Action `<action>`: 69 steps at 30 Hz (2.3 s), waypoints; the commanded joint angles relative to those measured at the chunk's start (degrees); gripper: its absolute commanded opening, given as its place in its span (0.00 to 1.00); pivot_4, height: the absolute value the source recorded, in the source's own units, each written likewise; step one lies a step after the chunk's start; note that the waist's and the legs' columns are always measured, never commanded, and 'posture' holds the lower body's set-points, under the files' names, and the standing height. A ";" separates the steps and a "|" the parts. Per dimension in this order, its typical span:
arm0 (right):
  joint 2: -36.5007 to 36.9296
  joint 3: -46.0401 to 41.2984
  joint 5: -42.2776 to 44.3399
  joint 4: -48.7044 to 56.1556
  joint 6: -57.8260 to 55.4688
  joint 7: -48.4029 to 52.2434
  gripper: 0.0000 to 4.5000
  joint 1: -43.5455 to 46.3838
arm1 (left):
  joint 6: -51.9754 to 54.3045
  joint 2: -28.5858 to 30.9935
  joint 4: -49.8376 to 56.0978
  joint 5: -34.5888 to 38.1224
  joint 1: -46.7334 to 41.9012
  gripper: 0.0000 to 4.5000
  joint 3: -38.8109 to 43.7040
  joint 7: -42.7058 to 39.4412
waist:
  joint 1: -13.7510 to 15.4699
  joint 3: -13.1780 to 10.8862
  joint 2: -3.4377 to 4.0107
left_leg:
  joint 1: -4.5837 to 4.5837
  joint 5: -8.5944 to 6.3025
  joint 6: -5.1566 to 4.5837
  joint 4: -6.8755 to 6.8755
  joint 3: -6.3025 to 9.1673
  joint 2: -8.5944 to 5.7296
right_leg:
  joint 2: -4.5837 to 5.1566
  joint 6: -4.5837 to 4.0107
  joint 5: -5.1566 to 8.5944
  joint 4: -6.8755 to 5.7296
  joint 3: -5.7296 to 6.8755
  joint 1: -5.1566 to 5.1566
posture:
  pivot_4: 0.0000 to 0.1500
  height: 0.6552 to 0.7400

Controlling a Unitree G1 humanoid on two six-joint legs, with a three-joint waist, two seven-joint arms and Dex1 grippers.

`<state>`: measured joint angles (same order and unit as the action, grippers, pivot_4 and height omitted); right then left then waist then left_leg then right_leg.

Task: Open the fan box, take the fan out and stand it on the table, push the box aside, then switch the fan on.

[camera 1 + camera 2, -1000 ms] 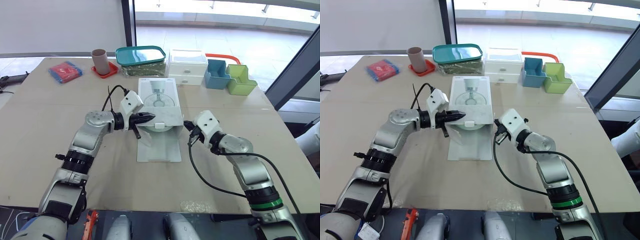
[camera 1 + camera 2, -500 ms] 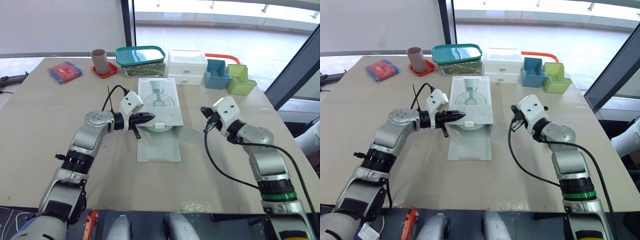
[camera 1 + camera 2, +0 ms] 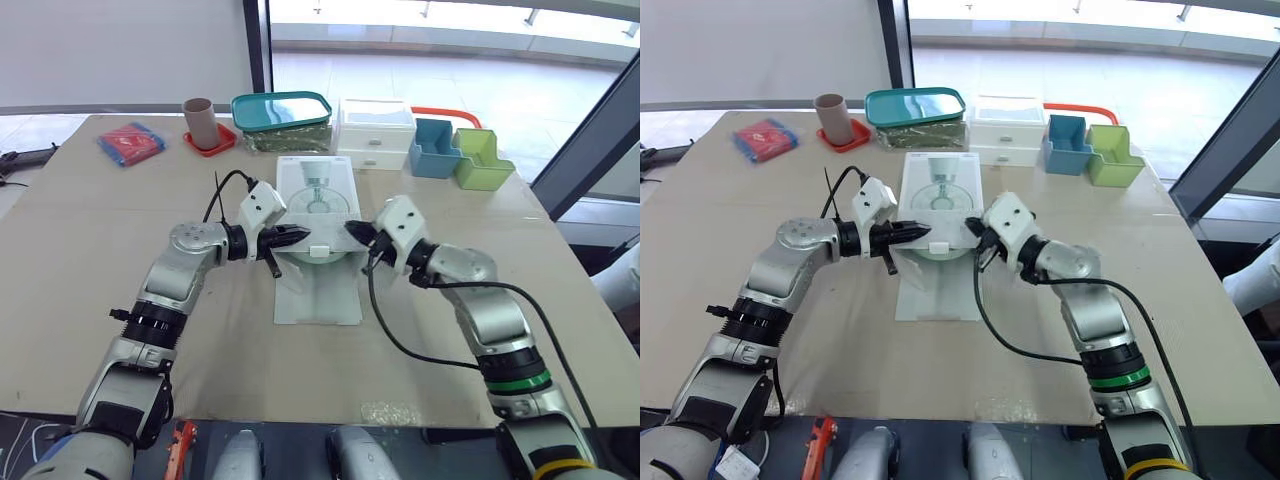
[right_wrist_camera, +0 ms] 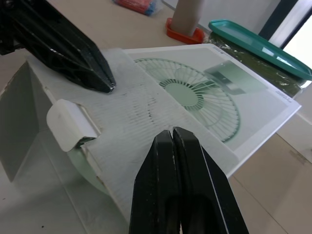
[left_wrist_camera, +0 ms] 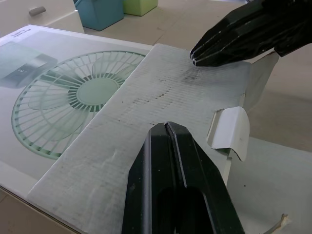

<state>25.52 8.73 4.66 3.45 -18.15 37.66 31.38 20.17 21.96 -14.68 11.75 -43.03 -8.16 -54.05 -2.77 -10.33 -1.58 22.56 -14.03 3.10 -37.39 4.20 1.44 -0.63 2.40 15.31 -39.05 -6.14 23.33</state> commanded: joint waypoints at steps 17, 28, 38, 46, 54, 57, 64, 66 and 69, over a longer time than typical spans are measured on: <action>0.14 -0.40 0.31 1.51 -4.57 0.94 0.01 0.39 | 2.88 2.76 7.90 11.53 2.16 0.00 9.45 -3.21 | -0.09 0.00 0.00 | -0.01 0.00 0.00 0.00 0.01 0.05 | -0.03 -0.01 0.00 0.00 0.03 0.00 | 1.00 1.00; 0.21 -0.25 -0.07 1.44 -4.07 0.87 0.01 0.23 | 1.82 9.08 13.36 7.21 6.35 0.00 2.35 -7.99 | -0.02 0.00 0.00 | -0.01 0.00 0.00 0.00 0.02 0.03 | -0.01 -0.01 -0.01 0.00 0.05 -0.01 | 1.00 1.00; 1.56 0.51 -0.91 2.08 -3.66 2.01 0.01 -0.68 | 1.02 8.30 11.46 3.06 3.59 0.00 -1.39 -7.20 | 0.00 0.00 0.00 | 0.00 0.00 0.00 0.00 0.02 0.03 | -0.02 -0.01 0.00 0.00 0.05 0.00 | 1.00 1.00; 0.97 0.33 -0.56 2.34 -4.00 1.41 0.01 -0.83 | 4.32 10.26 11.76 2.28 2.67 0.00 -4.39 -11.38 | -0.02 0.00 0.00 | 0.00 0.00 0.00 0.00 0.02 0.02 | -0.02 0.00 0.00 0.00 0.04 0.00 | 1.00 1.00; 0.82 0.55 -0.72 2.23 -3.94 1.13 0.01 -0.79 | 4.40 9.29 12.17 2.39 1.82 0.00 -3.90 -11.21 | -0.01 0.00 0.00 | 0.00 0.00 0.00 0.00 0.02 0.02 | -0.02 0.00 0.00 0.00 0.04 0.00 | 1.00 1.00; 0.85 0.58 -0.76 2.23 -3.89 1.12 0.01 -0.88 | 4.36 9.46 12.41 2.22 1.80 0.00 -3.92 -11.49 | -0.04 0.00 0.00 | -0.01 0.00 0.00 0.00 0.02 0.03 | -0.03 0.00 0.00 0.00 0.04 0.00 | 1.00 1.00; 0.76 0.77 -0.91 2.11 -3.55 1.07 0.01 -0.91 | 6.17 7.33 14.13 4.67 0.44 0.00 -2.64 -9.69 | -0.01 0.00 0.00 | 0.00 0.00 0.00 0.00 0.02 0.02 | -0.02 0.00 0.00 0.00 0.04 -0.01 | 1.00 1.00; 0.79 0.78 -0.94 2.08 -3.44 1.08 0.01 -0.90 | 5.65 7.06 14.33 3.54 0.49 0.00 -3.88 -8.83 | -0.01 0.00 0.00 | 0.00 0.00 0.00 0.00 0.02 0.02 | -0.02 0.00 0.00 0.00 0.04 0.00 | 1.00 1.00; 0.83 0.79 -0.98 2.12 -3.40 1.11 0.01 -0.89 | 4.67 7.16 14.05 1.49 0.56 0.00 -5.39 -8.05 | 0.00 0.00 0.00 | 0.00 0.00 0.00 0.00 0.02 0.02 | -0.02 0.00 0.00 0.00 0.04 0.00 | 1.00 1.00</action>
<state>26.27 9.06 4.08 4.73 -21.80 38.59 31.10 26.12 28.77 -2.25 14.34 -41.44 -13.30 -62.74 -2.77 -10.33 -1.58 22.56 -14.03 3.10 -37.39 4.22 1.46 -0.65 2.40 15.31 -39.05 -6.10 23.32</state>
